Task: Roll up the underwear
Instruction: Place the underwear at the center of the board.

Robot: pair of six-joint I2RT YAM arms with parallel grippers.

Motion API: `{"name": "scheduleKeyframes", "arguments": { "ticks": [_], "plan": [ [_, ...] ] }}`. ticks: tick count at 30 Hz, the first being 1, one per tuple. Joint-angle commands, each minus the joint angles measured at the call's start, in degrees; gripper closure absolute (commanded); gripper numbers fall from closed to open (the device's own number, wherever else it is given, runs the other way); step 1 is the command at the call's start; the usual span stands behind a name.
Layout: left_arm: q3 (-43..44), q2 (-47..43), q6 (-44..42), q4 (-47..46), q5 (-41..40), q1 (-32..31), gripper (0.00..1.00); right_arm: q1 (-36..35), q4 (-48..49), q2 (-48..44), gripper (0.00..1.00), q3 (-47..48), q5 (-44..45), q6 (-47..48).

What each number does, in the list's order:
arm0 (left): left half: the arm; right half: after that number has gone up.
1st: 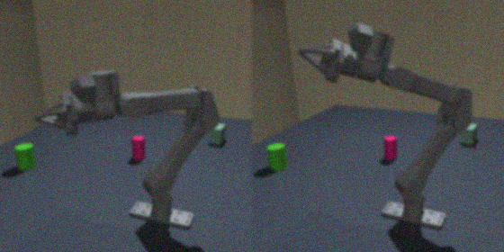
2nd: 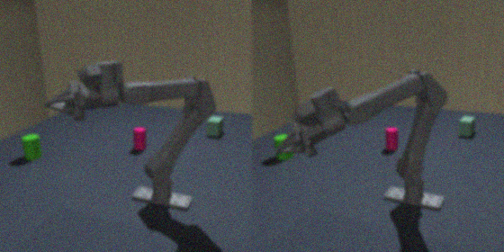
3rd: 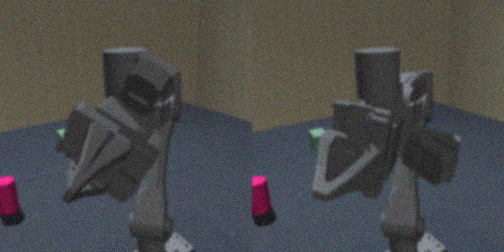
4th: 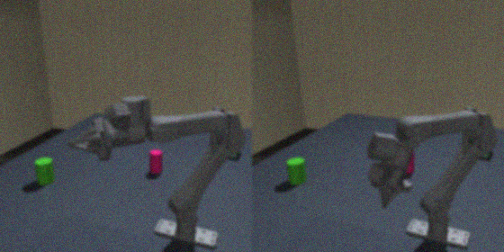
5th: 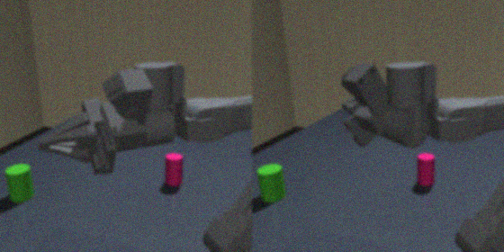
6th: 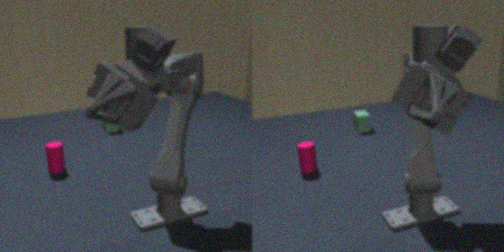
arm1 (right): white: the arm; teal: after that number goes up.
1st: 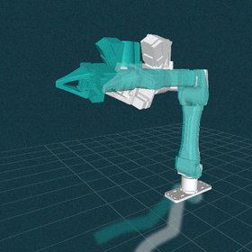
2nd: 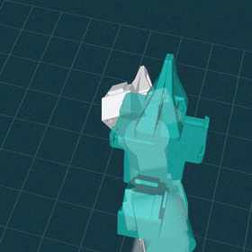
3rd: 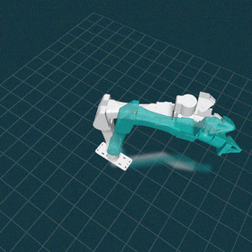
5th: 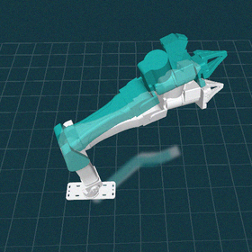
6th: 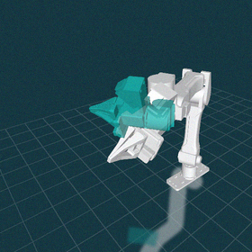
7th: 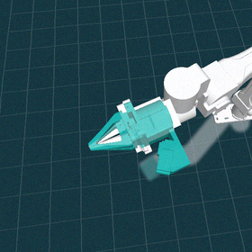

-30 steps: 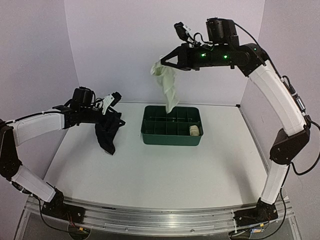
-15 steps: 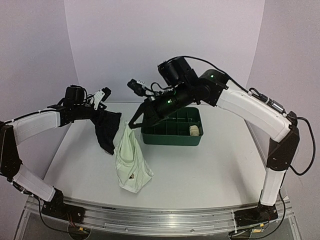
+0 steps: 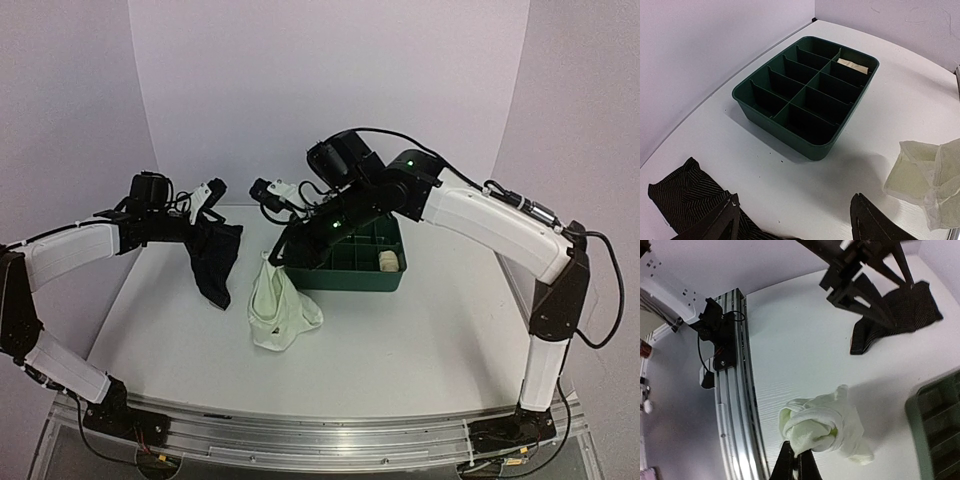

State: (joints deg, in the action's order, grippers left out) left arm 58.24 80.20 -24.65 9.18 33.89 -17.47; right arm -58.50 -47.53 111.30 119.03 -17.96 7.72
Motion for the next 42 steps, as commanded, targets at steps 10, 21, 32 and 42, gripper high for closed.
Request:
{"name": "scheduleKeyframes", "arguments": {
  "ticks": [10, 21, 32, 42],
  "plan": [
    [-3.78, -4.24, -11.91, 6.93, 10.14, -1.98, 0.26, 0.38, 1.35, -12.0, 1.0, -34.74, -9.28, 21.72],
    [-14.51, -1.9, -25.65, 14.55, 5.59, -24.41, 0.24, 3.13, 10.02, -11.46, 1.0, -56.17, 0.36, 12.06],
    [-5.92, 13.82, -29.48, 7.85, -0.72, -27.0, 0.23, 3.3, 9.91, -10.7, 1.0, -56.4, 8.3, 15.96],
    [7.78, 28.88, -38.0, 16.06, -6.6, -27.33, 0.26, 6.23, 11.32, -8.04, 1.0, -54.34, 12.32, 19.48]
  ]
}}
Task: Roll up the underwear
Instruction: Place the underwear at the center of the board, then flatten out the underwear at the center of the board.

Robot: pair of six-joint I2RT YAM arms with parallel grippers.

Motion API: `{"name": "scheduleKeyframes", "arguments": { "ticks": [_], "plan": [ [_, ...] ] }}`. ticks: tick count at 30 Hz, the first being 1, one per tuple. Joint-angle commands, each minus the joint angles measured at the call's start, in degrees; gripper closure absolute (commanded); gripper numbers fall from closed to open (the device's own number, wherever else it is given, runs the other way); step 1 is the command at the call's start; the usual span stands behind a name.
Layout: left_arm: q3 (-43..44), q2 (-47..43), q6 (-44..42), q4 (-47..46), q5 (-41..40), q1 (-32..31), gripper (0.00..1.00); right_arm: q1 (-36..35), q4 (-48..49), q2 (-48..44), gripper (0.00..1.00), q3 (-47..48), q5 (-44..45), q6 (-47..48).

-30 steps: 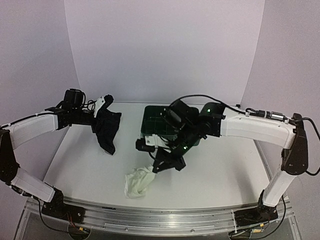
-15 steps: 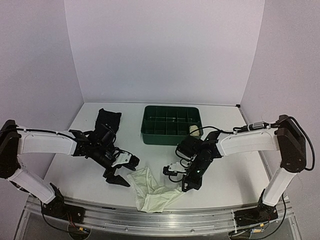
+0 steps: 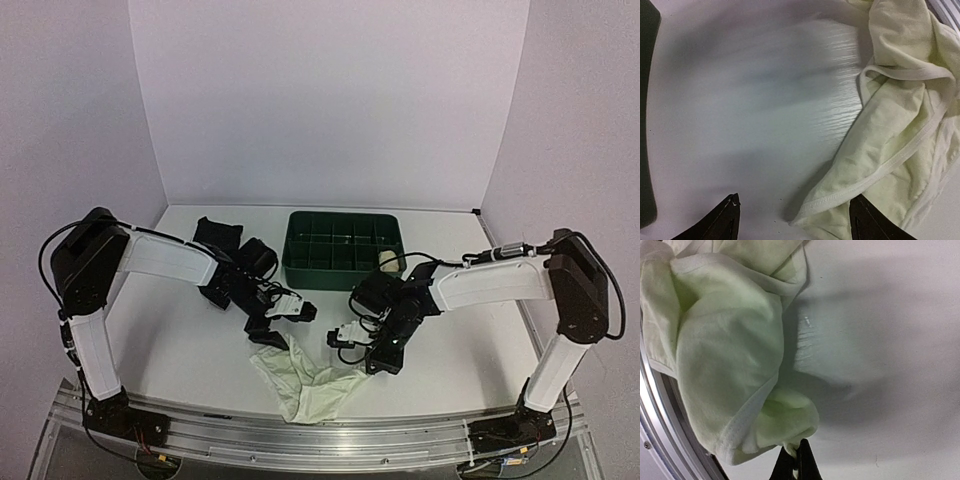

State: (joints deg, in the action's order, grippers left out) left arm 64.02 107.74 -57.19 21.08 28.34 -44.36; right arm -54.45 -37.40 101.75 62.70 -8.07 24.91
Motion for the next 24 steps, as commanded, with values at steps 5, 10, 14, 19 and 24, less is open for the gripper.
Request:
{"name": "scheduleKeyframes", "arguments": {
  "ticks": [5, 10, 14, 19, 24],
  "plan": [
    [1.04, 1.34, -8.64, 2.92, -0.66, -1.02, 0.39, 2.9, 1.65, 2.49, 1.0, 3.88, 3.18, 5.3],
    [2.02, 0.94, -10.61, 5.99, 5.88, -1.03, 0.69, 3.29, 2.52, 3.78, 1.0, 5.81, 3.16, 6.95],
    [3.19, 0.46, -8.76, 10.38, 9.16, -1.0, 0.99, 3.77, 5.27, 4.21, 0.97, 6.42, 6.07, 7.52],
    [6.4, -2.38, 8.0, 12.26, 8.04, 0.28, 1.0, 4.39, 7.08, 2.82, 0.64, 8.2, 13.61, 1.23],
    [10.11, -8.49, 20.55, 19.71, 10.27, 1.9, 1.0, 4.42, 7.87, -6.42, 0.11, 5.31, 19.05, -9.42]
  ]
}}
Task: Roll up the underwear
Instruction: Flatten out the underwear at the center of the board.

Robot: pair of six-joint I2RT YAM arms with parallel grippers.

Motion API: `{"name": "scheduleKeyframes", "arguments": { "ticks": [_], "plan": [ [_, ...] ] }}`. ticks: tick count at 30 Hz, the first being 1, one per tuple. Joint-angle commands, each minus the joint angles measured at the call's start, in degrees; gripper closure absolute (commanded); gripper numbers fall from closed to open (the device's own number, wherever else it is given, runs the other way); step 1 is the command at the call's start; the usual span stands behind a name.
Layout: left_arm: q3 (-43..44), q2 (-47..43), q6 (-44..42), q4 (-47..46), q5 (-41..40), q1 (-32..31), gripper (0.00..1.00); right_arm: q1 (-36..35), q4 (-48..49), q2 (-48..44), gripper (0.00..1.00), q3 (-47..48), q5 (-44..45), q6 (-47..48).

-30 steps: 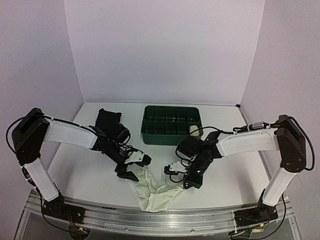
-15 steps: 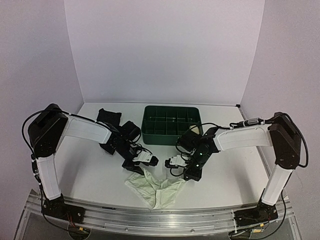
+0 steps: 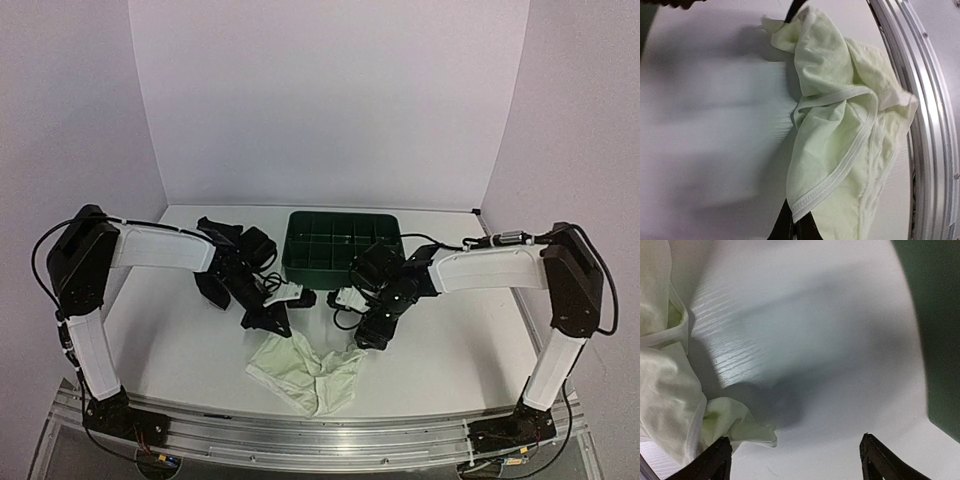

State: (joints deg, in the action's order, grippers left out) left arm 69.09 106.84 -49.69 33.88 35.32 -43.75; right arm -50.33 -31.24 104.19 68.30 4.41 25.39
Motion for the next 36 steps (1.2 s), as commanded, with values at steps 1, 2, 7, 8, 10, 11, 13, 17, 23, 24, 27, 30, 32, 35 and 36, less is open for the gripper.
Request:
{"name": "scheduleKeyframes", "arguments": {
  "ticks": [1, 2, 7, 8, 10, 11, 13, 17, 23, 24, 27, 30, 32, 35, 36],
  "plan": [
    [5.67, -8.98, 14.85, 8.59, 3.62, 1.31, 1.0, 0.27, 1.69, -11.42, 0.1, -0.85, 7.73, -11.97],
    [6.4, -10.49, 17.1, 9.77, 3.93, 1.34, 1.0, 0.24, 1.63, -13.6, 0.09, -1.34, 8.73, -14.34],
    [11.13, -15.51, 25.92, 14.62, 7.02, 1.26, 1.0, -0.56, 1.71, -21.32, 0.07, -1.97, 8.91, -24.0],
    [11.97, -16.61, 27.3, 14.98, 8.22, 1.11, 1.0, -1.04, 1.79, -21.96, 0.07, -1.89, 8.67, -25.71],
    [13.48, -18.09, 29.31, 15.16, 9.18, 0.54, 1.0, -1.8, 2.3, -22.51, 0.06, -1.67, 7.22, -27.67],
    [14.27, -18.74, 29.84, 15.26, 9.43, 0.02, 1.0, -2.17, 2.69, -22.55, 0.06, -1.55, 5.85, -28.02],
    [16.98, -19.54, 29.61, 15.72, 9.2, -0.88, 1.0, -2.72, 4.28, -22.54, 0.05, -1.6, 3.39, -28.28],
    [25.79, -18.21, 26.92, 17.86, 5.72, -1.16, 1.0, -2.77, 9.2, -22.8, 0.05, -2.52, -1.65, -28.21],
    [27.52, -17.7, 27.34, 18.39, 4.52, -1.17, 1.0, -2.91, 13.07, -22.4, 0.06, -2.4, -7.91, -28.72],
    [26.89, -17.78, 27.62, 18.29, 4.57, -1.18, 1.0, -3.01, 13.37, -22.48, 0.07, -2.23, -9.12, -28.8],
    [25.47, -18.07, 28.1, 17.58, 4.82, -1.21, 1.0, -4.26, 14.51, -23.56, 0.11, -2.05, -11.31, -27.38],
    [25.72, -17.79, 27.41, 17.04, 4.88, -1.21, 1.0, -6.22, 16.08, -25.0, 0.15, -2.54, -11.33, -23.14],
    [26.6, -17.03, 26.46, 17.52, 4.61, -1.15, 1.0, -7.36, 17.22, -25.11, 0.15, -2.76, -11.04, -21.3],
    [27.15, -16.33, 25.12, 17.91, 4.24, -1.16, 1.0, -9.05, 19.76, -24.01, 0.15, -1.75, -11.62, -19.52],
    [27.16, -16.22, 24.93, 17.84, 4.17, -1.16, 1.0, -9.43, 20.89, -23.43, 0.14, -1.25, -11.98, -19.06]
  ]
}}
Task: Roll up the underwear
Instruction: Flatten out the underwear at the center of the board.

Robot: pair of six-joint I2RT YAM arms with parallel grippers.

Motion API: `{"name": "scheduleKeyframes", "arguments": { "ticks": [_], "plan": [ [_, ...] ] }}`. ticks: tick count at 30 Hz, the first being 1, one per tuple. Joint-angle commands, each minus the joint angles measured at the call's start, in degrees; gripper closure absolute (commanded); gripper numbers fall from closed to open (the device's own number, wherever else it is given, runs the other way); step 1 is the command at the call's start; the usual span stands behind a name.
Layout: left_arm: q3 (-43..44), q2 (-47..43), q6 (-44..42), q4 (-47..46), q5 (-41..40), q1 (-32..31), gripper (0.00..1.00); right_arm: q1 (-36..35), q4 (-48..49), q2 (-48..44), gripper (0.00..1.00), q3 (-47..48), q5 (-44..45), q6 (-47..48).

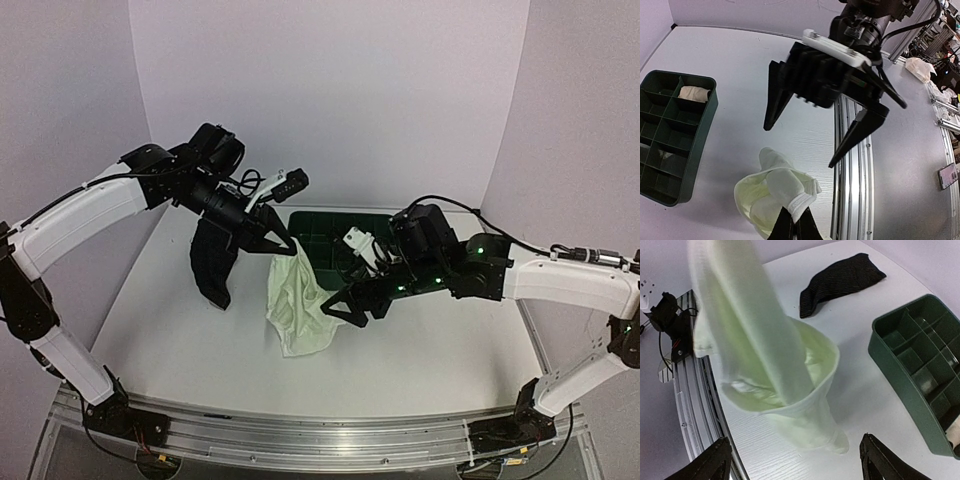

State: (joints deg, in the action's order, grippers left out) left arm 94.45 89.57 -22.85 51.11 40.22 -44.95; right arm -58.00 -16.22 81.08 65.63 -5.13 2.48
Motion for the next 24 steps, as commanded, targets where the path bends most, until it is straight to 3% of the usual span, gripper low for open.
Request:
{"name": "scheduleKeyframes", "arguments": {
  "ticks": [1, 5, 10, 12, 17, 24],
  "plan": [
    [1.87, 1.18, -1.84, 0.51, -0.87, 0.04, 1.0, -2.08, 7.09, 0.28, 0.14, 2.18, -2.72, 4.12],
    [2.82, 1.97, 5.78, -1.32, -4.39, 0.12, 1.0, -3.2, 10.74, 2.65, 0.16, 5.91, -2.74, 1.72],
    [-0.86, -0.06, 20.18, -6.42, -10.5, 0.56, 1.0, -4.29, 13.72, 3.01, 0.31, 5.82, 3.66, -16.75],
    [-1.85, -0.93, 23.8, -8.3, -10.07, 0.56, 1.0, -7.53, 12.64, 2.47, 0.33, 5.64, 8.12, -18.83],
    [-0.18, 0.23, 25.88, -8.9, -9.43, 0.56, 1.0, -14.1, 10.42, 6.51, 0.36, 9.5, 17.83, -24.07],
    [-0.45, 0.41, 26.32, -9.36, -7.67, 0.56, 1.0, -14.85, 3.77, 13.71, 0.36, 14.67, 36.7, -37.04]
  ]
}}
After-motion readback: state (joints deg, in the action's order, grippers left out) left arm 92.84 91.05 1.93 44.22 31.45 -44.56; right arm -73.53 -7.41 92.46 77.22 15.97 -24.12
